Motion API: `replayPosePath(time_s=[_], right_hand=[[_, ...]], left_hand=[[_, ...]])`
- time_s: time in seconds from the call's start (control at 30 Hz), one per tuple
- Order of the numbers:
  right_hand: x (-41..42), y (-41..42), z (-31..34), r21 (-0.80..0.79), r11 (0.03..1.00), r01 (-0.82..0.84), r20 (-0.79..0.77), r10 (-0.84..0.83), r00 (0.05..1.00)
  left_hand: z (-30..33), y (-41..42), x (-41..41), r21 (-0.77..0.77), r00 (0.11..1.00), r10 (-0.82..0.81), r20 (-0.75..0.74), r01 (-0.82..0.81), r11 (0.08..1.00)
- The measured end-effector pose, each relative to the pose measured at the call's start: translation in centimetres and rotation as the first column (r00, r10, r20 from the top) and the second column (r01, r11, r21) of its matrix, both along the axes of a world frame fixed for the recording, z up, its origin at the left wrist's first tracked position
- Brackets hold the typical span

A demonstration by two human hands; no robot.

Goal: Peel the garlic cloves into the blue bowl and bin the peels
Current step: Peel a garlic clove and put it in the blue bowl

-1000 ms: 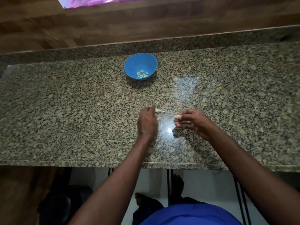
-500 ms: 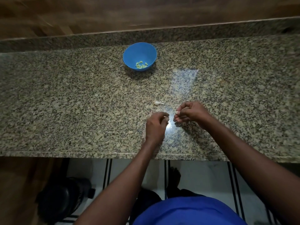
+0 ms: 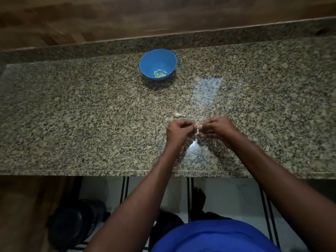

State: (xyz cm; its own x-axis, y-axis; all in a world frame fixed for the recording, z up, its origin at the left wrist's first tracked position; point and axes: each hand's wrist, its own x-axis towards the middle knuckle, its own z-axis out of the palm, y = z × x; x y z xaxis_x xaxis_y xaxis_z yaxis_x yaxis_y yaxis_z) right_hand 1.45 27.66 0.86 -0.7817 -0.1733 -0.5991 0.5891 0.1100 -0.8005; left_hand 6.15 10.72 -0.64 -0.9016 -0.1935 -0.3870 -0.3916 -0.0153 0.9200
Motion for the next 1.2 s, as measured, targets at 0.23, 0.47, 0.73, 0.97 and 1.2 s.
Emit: replayPosePath(time_s=[0.23, 0.47, 0.73, 0.97, 1.2], right_hand=[[0.3, 0.1, 0.0, 0.045, 0.999, -0.024, 0.029, 0.023, 0.999], [0.0, -0.6, -0.4, 0.280, 0.949, -0.143, -0.175, 0.197, 0.965], [0.2, -1.0, -1.1, 0.197, 0.980, -0.023, -0.124, 0.048, 0.991], [-0.5, 0.2, -2.2, 0.221, 0.962, -0.157, -0.178, 0.198, 0.964], [-1.3, 0.9, -2.1, 0.303, 0.942, -0.147, -0.201, 0.214, 0.956]], left_hand=[[-0.2, -0.3, -0.2, -0.047, 0.998, -0.066, 0.003, 0.066, 0.997], [0.2, -0.3, -0.5, -0.053, 0.992, -0.127, 0.000, 0.126, 0.991], [0.1, 0.0, -0.9, -0.051, 0.995, -0.096, 0.024, 0.097, 0.994], [-0.1, -0.8, -1.9, -0.075, 0.988, -0.088, 0.125, 0.098, 0.992], [-2.5, -2.4, -3.0, -0.512, 0.999, 0.043, -0.017, -0.046, 0.858]])
